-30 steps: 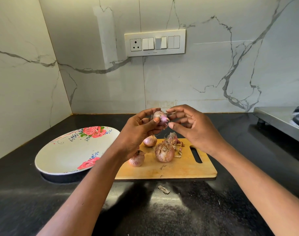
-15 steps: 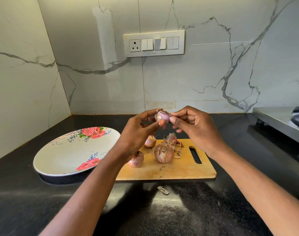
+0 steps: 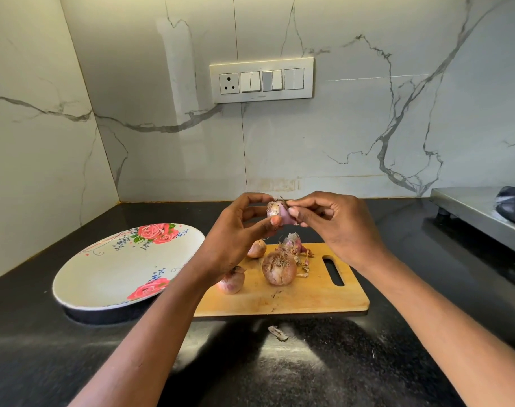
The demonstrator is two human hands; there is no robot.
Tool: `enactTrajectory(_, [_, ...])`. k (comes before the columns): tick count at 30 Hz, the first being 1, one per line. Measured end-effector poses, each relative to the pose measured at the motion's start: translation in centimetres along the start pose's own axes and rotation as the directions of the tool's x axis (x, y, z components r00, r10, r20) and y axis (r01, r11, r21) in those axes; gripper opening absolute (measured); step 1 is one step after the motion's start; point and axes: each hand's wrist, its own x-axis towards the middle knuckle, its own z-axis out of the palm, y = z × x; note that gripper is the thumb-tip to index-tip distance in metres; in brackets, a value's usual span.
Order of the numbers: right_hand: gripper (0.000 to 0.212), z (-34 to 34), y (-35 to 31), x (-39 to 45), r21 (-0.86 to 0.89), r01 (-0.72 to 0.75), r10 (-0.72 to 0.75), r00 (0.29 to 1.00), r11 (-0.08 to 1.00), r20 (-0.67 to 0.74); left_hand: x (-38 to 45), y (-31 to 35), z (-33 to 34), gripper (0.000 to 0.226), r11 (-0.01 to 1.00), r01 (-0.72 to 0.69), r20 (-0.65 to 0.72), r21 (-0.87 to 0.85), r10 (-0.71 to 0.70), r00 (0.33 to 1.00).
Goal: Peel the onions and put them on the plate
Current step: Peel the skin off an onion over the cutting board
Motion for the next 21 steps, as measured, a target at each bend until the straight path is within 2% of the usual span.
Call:
enactTrajectory(10, [0.015, 0.19, 0.01, -0.15, -0.029, 0.01, -0.01, 1.0, 1.0, -0.015, -0.03, -0.15, -0.18, 0.039, 0.998, 0.016, 0.056, -0.065, -0.013, 0.998])
enactTrajectory(16, [0.015, 0.18, -0.21, -0.24, -0.047, 0.034, -0.035, 0.999, 0.998, -0.016, -0.14, 0.06, -0.18, 0.042, 0.999, 0.004, 0.063, -0.034, -0.002, 0.998])
enactTrajectory(21, [0.014, 0.2, -0.06, -0.11, -0.039, 0.007, -0.008, 1.0, 0.999, -0.02, -0.06, 0.02, -0.18, 0.034, 1.0, 0.011, 0.056, -0.012, -0.01, 0.998])
